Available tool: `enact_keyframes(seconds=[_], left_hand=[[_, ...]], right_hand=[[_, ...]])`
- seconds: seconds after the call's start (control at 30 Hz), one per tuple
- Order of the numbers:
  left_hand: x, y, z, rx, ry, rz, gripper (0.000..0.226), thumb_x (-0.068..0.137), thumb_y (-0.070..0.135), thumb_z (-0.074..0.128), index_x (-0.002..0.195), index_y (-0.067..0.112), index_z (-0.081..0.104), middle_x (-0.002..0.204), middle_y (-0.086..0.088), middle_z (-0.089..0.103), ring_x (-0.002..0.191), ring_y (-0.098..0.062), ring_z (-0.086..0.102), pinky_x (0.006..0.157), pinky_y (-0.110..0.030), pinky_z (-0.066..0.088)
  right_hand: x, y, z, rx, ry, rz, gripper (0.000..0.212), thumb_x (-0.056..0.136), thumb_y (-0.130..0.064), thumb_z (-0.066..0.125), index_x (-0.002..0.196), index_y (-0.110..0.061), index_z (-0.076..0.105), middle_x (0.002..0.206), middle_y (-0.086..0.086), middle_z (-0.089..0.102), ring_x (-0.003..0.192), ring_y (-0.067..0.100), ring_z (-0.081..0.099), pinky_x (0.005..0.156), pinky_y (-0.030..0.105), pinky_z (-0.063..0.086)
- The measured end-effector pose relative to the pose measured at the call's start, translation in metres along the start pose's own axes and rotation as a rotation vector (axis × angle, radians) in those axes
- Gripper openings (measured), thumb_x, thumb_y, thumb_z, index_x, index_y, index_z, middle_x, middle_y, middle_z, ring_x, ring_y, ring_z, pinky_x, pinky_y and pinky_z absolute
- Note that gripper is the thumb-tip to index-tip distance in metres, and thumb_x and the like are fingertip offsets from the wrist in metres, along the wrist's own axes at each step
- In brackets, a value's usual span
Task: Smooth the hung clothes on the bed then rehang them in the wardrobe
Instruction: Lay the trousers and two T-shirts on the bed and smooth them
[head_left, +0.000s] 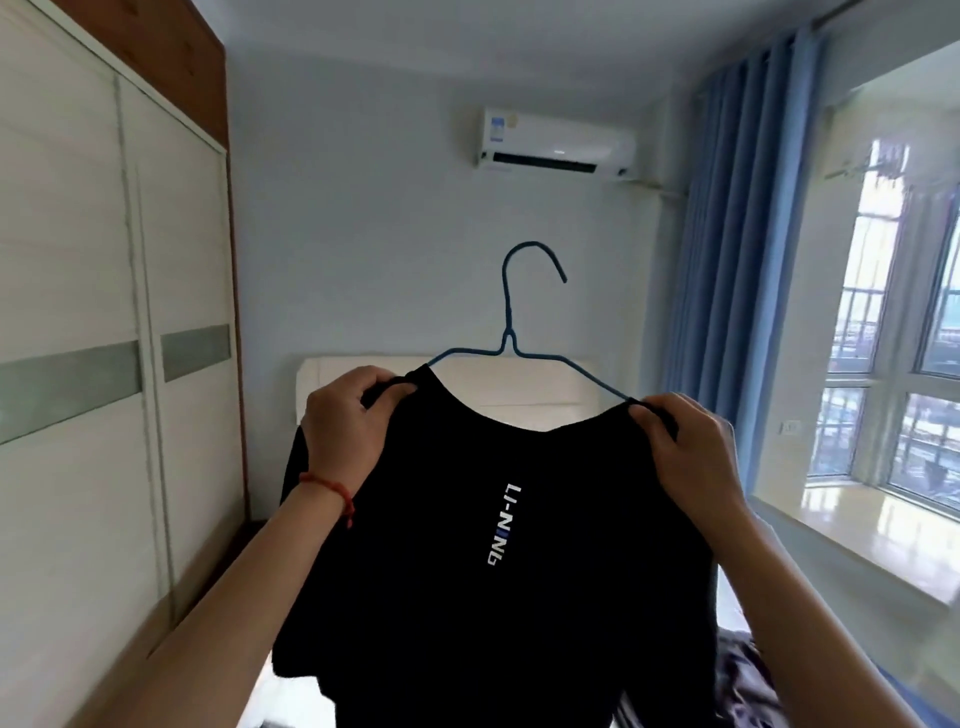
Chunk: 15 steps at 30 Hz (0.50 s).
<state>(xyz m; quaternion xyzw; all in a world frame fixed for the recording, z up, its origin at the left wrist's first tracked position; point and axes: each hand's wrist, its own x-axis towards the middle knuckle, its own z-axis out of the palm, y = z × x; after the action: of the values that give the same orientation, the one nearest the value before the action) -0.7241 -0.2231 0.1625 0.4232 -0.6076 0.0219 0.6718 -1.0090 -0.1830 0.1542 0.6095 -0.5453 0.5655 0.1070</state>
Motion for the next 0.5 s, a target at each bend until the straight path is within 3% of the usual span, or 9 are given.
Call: enact_keyframes(seconds=[0.17, 0.27, 0.37, 0.43, 0.5], left_hand=[[-0.058, 0.070, 0.031, -0.035, -0.028, -0.016, 0.009, 0.077, 0.015, 0.070, 0.080, 0.007, 0.072, 0.076, 0.002, 0.067, 0.076, -0.007, 0.058, 0.070, -0.012, 0.045], [-0.088, 0.103, 0.050, -0.041, -0.076, -0.056, 0.008, 0.076, 0.016, 0.071, 0.079, 0.008, 0.072, 0.074, 0.001, 0.067, 0.071, -0.010, 0.061, 0.073, -0.025, 0.049], [-0.111, 0.124, 0.067, -0.002, -0.097, -0.080, 0.009, 0.076, 0.018, 0.072, 0.078, 0.009, 0.072, 0.072, 0.002, 0.066, 0.072, -0.017, 0.062, 0.074, -0.028, 0.049], [-0.124, 0.129, 0.075, 0.019, -0.116, -0.097, 0.009, 0.075, 0.019, 0.072, 0.078, 0.009, 0.072, 0.070, 0.002, 0.065, 0.070, -0.014, 0.062, 0.072, -0.027, 0.049], [-0.134, 0.127, 0.080, 0.025, -0.143, -0.121, 0.010, 0.075, 0.019, 0.072, 0.076, 0.010, 0.072, 0.066, 0.006, 0.064, 0.064, 0.000, 0.059, 0.068, -0.016, 0.046]], right_hand=[[-0.021, 0.042, -0.081, -0.002, -0.078, -0.029, 0.017, 0.090, -0.020, 0.056, 0.090, -0.010, 0.069, 0.079, -0.006, 0.063, 0.078, 0.017, 0.060, 0.077, 0.035, 0.050], [-0.030, 0.067, -0.124, -0.020, -0.065, -0.005, 0.014, 0.088, -0.016, 0.059, 0.086, -0.010, 0.070, 0.077, -0.001, 0.065, 0.073, 0.017, 0.058, 0.069, 0.018, 0.042], [-0.034, 0.089, -0.153, -0.025, -0.034, 0.032, 0.013, 0.088, -0.014, 0.059, 0.086, -0.009, 0.071, 0.075, -0.003, 0.062, 0.071, 0.015, 0.056, 0.064, -0.001, 0.036], [-0.037, 0.105, -0.163, -0.028, -0.020, 0.058, 0.013, 0.087, -0.016, 0.060, 0.086, -0.010, 0.071, 0.078, 0.000, 0.066, 0.073, 0.016, 0.056, 0.064, 0.007, 0.036], [-0.040, 0.121, -0.167, -0.038, -0.007, 0.078, 0.013, 0.087, -0.019, 0.060, 0.086, -0.011, 0.071, 0.083, 0.004, 0.070, 0.075, 0.016, 0.057, 0.070, 0.022, 0.038]])
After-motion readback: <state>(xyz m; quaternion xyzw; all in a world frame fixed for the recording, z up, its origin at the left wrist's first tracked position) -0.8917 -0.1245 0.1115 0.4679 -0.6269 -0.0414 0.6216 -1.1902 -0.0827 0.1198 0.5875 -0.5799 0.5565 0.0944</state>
